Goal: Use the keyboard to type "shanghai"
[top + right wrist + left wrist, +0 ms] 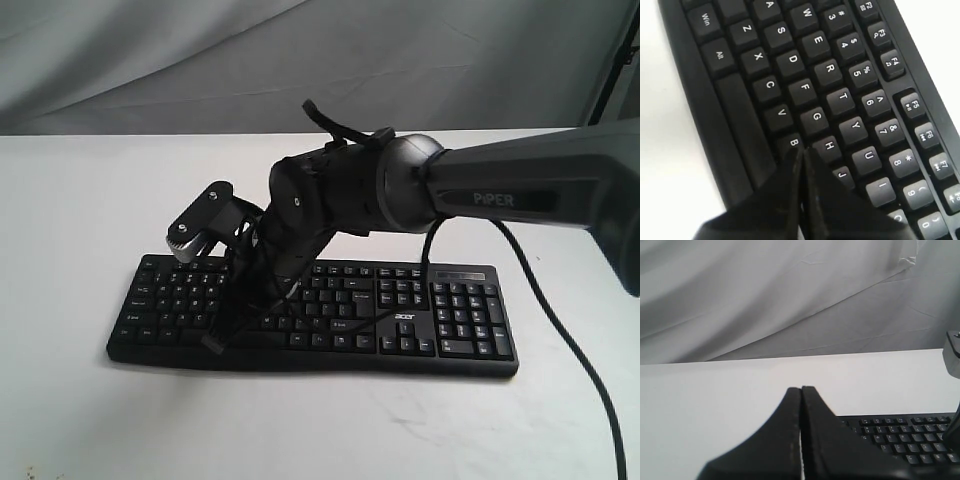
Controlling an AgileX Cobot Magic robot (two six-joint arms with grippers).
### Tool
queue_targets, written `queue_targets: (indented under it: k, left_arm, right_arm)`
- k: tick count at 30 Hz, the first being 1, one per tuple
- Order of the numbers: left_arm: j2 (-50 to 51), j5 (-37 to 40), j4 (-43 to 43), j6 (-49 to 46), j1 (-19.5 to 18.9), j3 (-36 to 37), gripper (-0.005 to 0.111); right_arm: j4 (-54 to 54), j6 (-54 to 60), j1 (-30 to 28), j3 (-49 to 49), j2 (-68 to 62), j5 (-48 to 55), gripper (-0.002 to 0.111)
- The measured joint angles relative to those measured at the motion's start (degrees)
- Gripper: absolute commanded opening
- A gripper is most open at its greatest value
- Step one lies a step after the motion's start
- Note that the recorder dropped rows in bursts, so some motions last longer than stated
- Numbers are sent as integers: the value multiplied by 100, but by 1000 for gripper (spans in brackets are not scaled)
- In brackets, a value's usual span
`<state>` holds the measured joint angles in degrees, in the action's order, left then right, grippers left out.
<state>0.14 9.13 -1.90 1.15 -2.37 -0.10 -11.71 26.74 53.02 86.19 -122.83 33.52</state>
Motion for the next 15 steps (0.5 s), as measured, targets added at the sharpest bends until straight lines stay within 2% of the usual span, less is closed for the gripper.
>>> queue_targets:
  k: [15]
  left_arm:
    - [0,0,0,0,0,0,0]
  right_arm:
    - [53,3,0,0,-128,-118,0]
